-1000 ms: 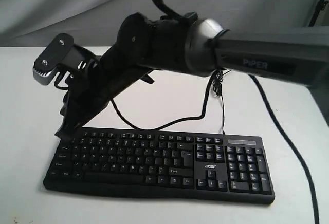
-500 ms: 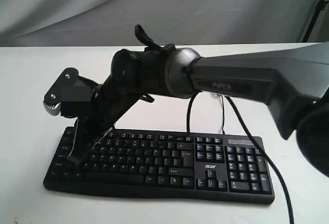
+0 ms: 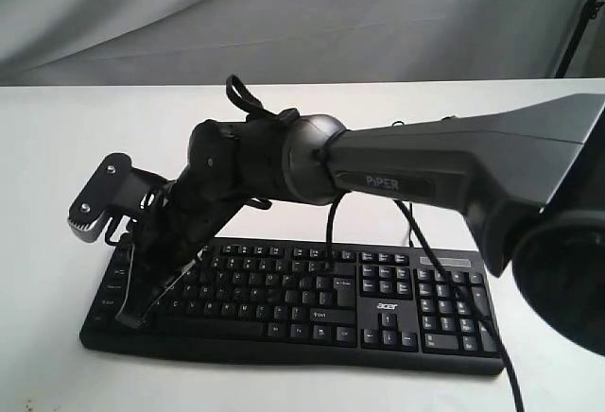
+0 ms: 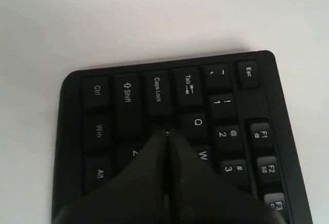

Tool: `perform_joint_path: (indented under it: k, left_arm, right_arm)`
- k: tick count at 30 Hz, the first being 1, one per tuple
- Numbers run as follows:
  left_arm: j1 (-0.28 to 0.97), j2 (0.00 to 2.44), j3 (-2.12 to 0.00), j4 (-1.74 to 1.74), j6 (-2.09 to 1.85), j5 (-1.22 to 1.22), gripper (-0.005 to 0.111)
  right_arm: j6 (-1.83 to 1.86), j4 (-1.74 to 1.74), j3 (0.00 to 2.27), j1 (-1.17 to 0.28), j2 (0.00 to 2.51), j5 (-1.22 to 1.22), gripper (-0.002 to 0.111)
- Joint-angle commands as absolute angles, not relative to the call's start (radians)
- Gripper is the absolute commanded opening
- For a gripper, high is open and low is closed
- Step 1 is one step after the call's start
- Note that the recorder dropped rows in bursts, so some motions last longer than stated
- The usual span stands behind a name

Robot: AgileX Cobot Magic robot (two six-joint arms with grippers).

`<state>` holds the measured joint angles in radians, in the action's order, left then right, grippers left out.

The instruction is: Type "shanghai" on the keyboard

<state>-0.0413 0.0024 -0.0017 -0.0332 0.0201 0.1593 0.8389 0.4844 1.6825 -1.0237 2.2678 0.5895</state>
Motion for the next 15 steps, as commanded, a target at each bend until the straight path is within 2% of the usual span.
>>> perform_joint_path:
  k: [1, 15]
  left_arm:
    - [-0.035, 0.000, 0.000, -0.031, 0.023, 0.154, 0.000]
    - [-0.035, 0.000, 0.000, -0.031, 0.023, 0.154, 0.000]
  right_arm:
    - [0.830, 0.478, 1.689, -1.025, 2.285, 0.579, 0.000]
    - [0.828, 0.476, 1.689, -1.025, 2.295, 0.592, 0.000]
